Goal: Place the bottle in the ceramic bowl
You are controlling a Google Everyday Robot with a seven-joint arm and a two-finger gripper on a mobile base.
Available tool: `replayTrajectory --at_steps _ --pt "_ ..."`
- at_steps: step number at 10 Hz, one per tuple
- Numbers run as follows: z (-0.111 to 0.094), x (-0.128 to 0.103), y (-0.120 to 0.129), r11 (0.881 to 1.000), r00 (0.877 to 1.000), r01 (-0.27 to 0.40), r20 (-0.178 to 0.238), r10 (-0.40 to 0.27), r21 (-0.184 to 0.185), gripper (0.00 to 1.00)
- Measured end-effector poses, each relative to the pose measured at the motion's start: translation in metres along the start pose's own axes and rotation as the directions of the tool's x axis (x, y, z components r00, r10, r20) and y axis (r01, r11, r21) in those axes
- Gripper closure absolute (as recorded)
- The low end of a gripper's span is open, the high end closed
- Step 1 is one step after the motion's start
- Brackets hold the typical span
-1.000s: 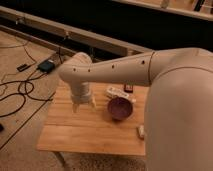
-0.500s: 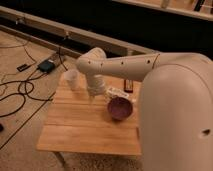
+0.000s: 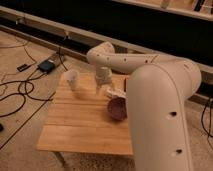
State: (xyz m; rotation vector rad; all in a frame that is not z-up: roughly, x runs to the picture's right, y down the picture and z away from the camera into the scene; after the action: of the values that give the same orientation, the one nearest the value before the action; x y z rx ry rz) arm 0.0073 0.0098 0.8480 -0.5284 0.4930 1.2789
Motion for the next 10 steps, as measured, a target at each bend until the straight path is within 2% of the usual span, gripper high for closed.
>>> replayTrajectory --at_steps 1,3,6,8,10 --pt "0.005 -0.006 -0.004 1.000 1.000 0.017 -0.001 -0.017 -0.002 0.35" --pt "0.015 -0.011 -0.007 0.999 0.999 0.033 -0.019 -0.033 -0.030 0.35" --pt "0.033 -0.014 -0.006 0.998 0.998 0.022 -0.054 -0.025 -0.054 0.35" --pt "0.048 -0.017 -0.011 0.999 0.997 0.018 -0.078 -0.021 -0.044 0.35" --pt "0.059 -0.024 -0.017 0.999 0.996 0.040 -0.085 -0.041 -0.008 0.35"
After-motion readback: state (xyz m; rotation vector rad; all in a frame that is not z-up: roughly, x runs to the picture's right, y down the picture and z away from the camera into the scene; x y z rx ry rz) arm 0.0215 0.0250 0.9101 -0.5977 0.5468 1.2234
